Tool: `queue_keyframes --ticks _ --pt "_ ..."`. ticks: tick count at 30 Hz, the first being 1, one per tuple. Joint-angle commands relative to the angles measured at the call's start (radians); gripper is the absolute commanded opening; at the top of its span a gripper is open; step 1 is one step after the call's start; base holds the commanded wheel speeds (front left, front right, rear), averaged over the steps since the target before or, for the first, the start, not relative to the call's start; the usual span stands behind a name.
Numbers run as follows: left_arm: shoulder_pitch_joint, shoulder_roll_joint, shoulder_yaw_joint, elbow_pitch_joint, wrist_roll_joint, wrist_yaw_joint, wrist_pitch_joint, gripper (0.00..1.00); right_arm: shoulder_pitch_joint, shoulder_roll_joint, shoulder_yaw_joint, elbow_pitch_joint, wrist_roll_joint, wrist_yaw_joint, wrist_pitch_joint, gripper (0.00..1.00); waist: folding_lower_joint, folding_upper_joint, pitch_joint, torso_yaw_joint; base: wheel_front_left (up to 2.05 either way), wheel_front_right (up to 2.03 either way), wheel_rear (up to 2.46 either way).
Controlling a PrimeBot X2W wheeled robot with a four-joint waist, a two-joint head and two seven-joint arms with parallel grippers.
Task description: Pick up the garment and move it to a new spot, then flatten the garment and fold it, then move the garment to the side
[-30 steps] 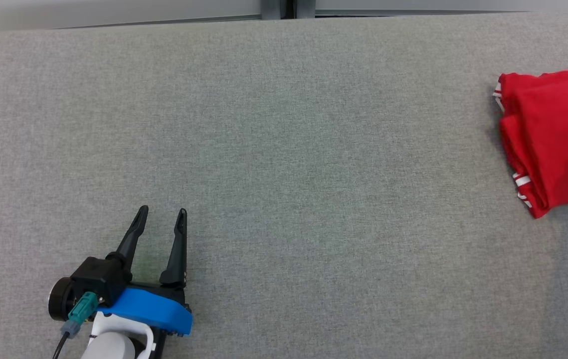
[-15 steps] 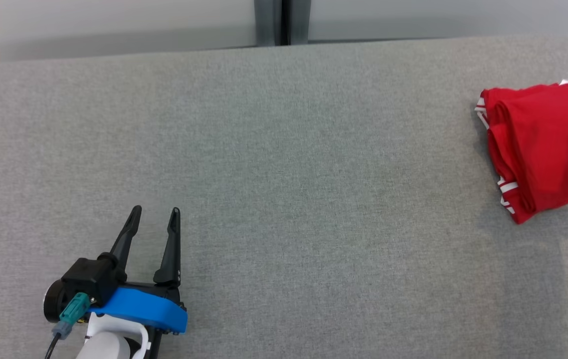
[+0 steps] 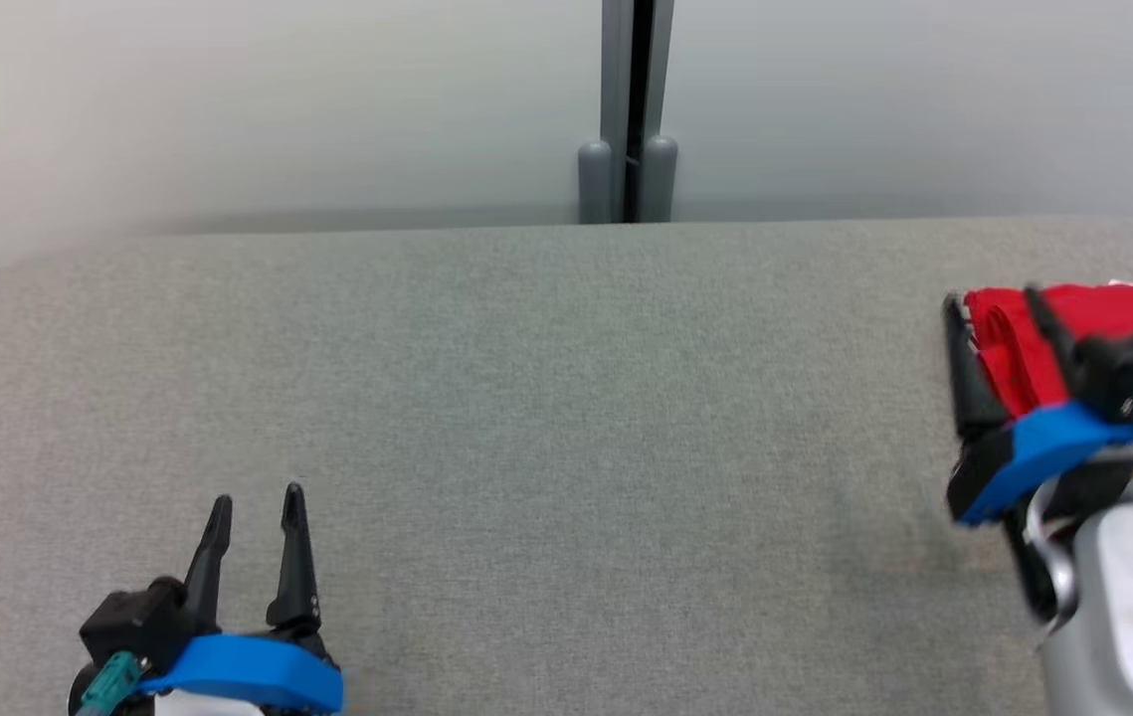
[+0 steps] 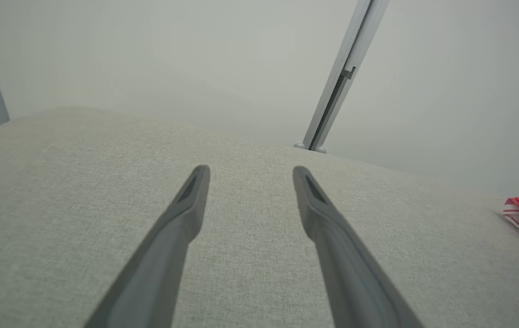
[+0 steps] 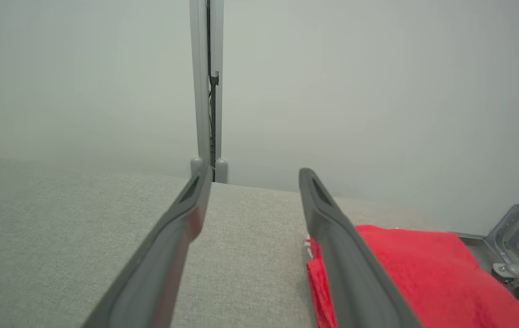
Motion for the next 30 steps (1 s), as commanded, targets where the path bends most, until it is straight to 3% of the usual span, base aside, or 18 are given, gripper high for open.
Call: queue_keyframes --ticks 1,8,13,16,30 --pt "0.014 -0.004 0.01 0.006 -0.005 0.007 -0.004 1.0 0.043 0.025 -0.002 -0.01 -0.009 0.0 -0.019 1.0 0.0002 -0.0001 -0.012 0.004 0.0 0.0 0.0" --pt "0.075 -0.026 0.023 0.032 -0.003 -0.009 -0.008 1.0 0.231 0.096 -0.013 -0.029 -0.016 0.0 -0.105 1.0 0.0002 -0.0001 -0.059 0.043 0.0 0.0 0.0" --pt "0.105 -0.034 0.017 0.042 0.019 -0.014 -0.008 1.0 0.318 0.098 0.025 -0.016 0.082 0.0 -0.154 1.0 0.0002 -0.0001 -0.078 0.055 0.0 0.0 0.0" --pt "0.112 -0.039 0.013 0.046 0.035 -0.014 -0.009 1.0 0.341 0.098 0.051 0.0 0.131 0.0 -0.175 1.0 0.0002 -0.0001 -0.084 0.054 0.0 0.0 0.0" --pt "0.113 -0.065 0.023 0.052 0.06 -0.021 -0.009 1.0 0.345 0.098 0.104 0.042 0.117 0.0 -0.193 1.0 0.0002 -0.0001 -0.102 0.034 0.0 0.0 0.0"
